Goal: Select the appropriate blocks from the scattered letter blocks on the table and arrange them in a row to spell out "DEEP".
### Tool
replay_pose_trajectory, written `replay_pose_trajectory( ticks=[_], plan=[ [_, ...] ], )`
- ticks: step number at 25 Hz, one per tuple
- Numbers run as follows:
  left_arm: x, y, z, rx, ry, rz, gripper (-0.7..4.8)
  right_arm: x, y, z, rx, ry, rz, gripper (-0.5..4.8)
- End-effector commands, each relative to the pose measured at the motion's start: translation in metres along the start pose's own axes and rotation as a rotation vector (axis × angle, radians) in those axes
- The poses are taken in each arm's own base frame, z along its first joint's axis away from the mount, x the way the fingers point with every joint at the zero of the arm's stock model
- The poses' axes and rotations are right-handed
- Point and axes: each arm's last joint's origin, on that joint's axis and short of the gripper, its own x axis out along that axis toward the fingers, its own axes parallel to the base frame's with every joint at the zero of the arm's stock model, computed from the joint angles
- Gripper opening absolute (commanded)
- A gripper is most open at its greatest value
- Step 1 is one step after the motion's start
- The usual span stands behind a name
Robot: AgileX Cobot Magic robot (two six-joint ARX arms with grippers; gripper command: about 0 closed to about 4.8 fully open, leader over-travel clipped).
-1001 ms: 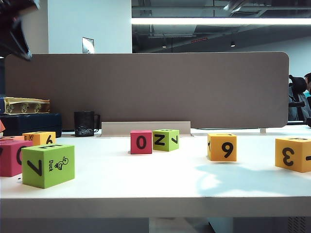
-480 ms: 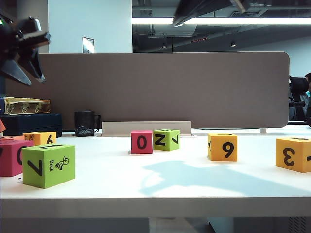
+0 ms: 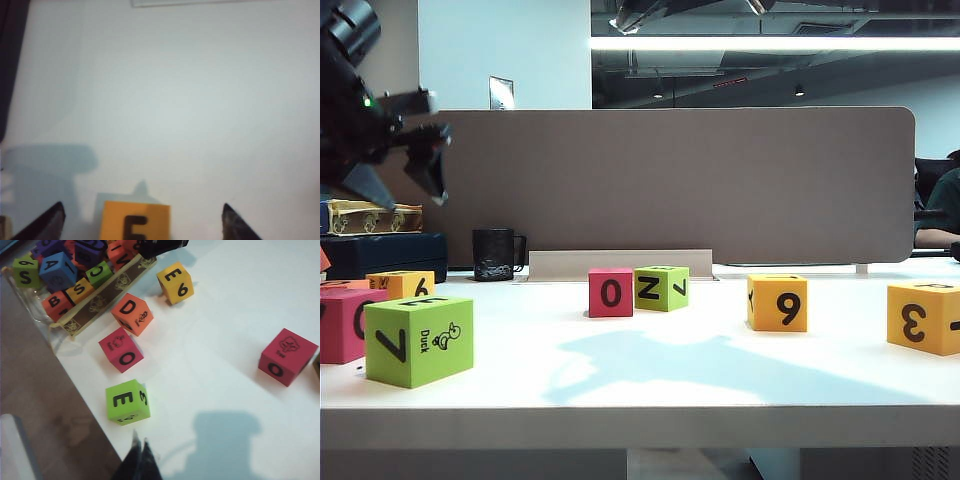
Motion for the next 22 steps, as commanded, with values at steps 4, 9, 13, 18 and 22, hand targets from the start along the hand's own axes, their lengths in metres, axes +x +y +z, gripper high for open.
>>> replay_pose_trajectory(
  ticks=[4,9,13,18,22],
  plan=[
    [0.027,0.006,-0.014,0.066,0.08,0.04,4.03,-0.002,0.001,-0.001,0.007,0.022,-0.023,-0.02],
    [0.048,0.009,-0.028,0.067,0.145,0.033,4.66,-0.002,-0.001,-0.002,0.011,0.033,-0.067,-0.02],
    [0.054,0.011,-0.034,0.065,0.182,0.063,4.65,-0.002,-0.001,-0.003,0.013,0.041,-0.069,-0.02],
    [0.057,0.011,-0.038,0.063,0.207,0.073,4.12,-0.002,-0.001,-0.003,0.012,0.04,-0.069,-0.02],
    [0.057,0.01,-0.04,0.061,0.229,0.068,3.26,-0.002,-0.001,-0.003,0.012,0.04,-0.069,-0.02]
  ],
)
